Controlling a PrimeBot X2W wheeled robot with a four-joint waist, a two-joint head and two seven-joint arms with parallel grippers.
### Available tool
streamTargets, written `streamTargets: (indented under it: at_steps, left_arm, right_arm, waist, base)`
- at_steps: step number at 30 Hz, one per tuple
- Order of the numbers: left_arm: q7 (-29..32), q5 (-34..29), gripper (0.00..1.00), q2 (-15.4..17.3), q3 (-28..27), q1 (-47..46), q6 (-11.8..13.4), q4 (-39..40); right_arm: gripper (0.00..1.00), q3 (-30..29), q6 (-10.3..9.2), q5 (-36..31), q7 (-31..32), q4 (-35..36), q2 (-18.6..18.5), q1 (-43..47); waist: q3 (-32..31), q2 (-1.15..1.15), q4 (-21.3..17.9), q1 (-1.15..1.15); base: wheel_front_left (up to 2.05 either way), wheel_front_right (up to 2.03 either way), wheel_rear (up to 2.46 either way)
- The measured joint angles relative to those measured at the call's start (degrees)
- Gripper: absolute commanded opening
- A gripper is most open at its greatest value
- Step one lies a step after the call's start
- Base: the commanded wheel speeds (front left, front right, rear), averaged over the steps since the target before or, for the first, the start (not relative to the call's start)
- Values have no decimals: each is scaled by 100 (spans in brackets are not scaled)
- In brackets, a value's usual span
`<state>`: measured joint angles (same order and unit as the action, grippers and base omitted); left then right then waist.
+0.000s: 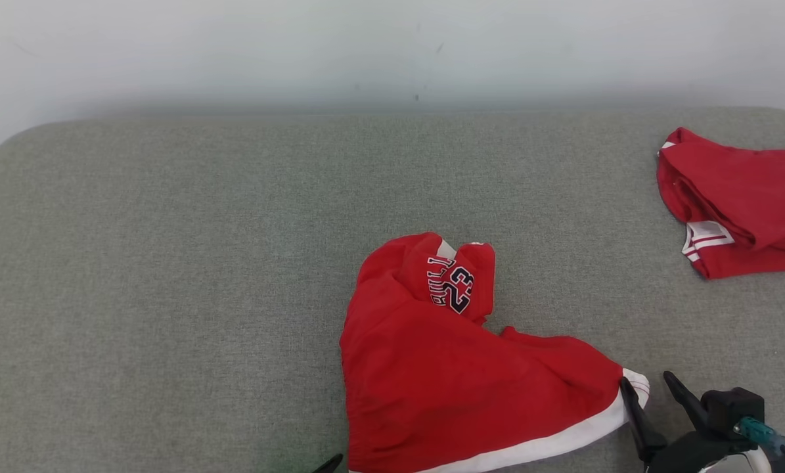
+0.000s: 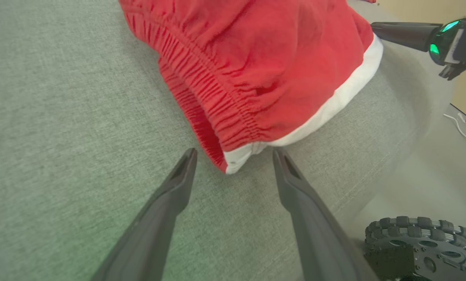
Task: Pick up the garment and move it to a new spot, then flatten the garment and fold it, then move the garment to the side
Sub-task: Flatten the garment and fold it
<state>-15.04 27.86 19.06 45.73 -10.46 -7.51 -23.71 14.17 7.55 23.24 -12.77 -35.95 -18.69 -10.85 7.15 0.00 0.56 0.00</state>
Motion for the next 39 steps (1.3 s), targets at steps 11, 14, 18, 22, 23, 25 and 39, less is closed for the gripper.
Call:
streamTargets:
  at_steps: [11, 14, 18, 22, 23, 25, 39]
  left_arm:
    - [0, -107, 33, -44, 170, -196, 0, 159]
    - [0, -142, 0, -62, 163, -183, 0, 189]
    - [0, -127, 0, -76, 145, -110, 0, 224]
    - [0, -132, 0, -82, -55, -35, 0, 453]
    - [0, -152, 0, -71, -124, -25, 0, 509]
    - [0, -202, 0, -46, -315, -26, 0, 669]
    - [230, 410, 0, 569, -814, -2521, 0, 1307]
  right_arm:
    - [48, 435, 0, 313, -54, -705, 70, -449]
    - [0, 549, 1, 505, -57, -782, 102, -492]
    - [0, 638, 1, 624, -146, -734, 97, -497]
    - [0, 646, 0, 710, -191, -471, 46, -436]
    - [0, 635, 0, 724, -197, -352, 36, -437]
    - [0, 576, 0, 834, -215, -80, 36, -439]
    - [0, 189, 0, 1355, 191, 1109, 144, -2351]
  waist:
    - [72, 0, 3, 0]
    - [73, 0, 32, 0]
    - [52, 0, 57, 0]
    - [14, 0, 48, 0]
    - [7, 0, 38, 0]
    - [-5, 0, 7, 0]
    - [286, 0, -237, 0]
  base:
    - [0, 0, 0]
    - [0, 0, 0]
    - [0, 0, 0]
    - [0, 0, 0]
    - [0, 0, 0]
    - [0, 0, 0]
    - [0, 0, 0]
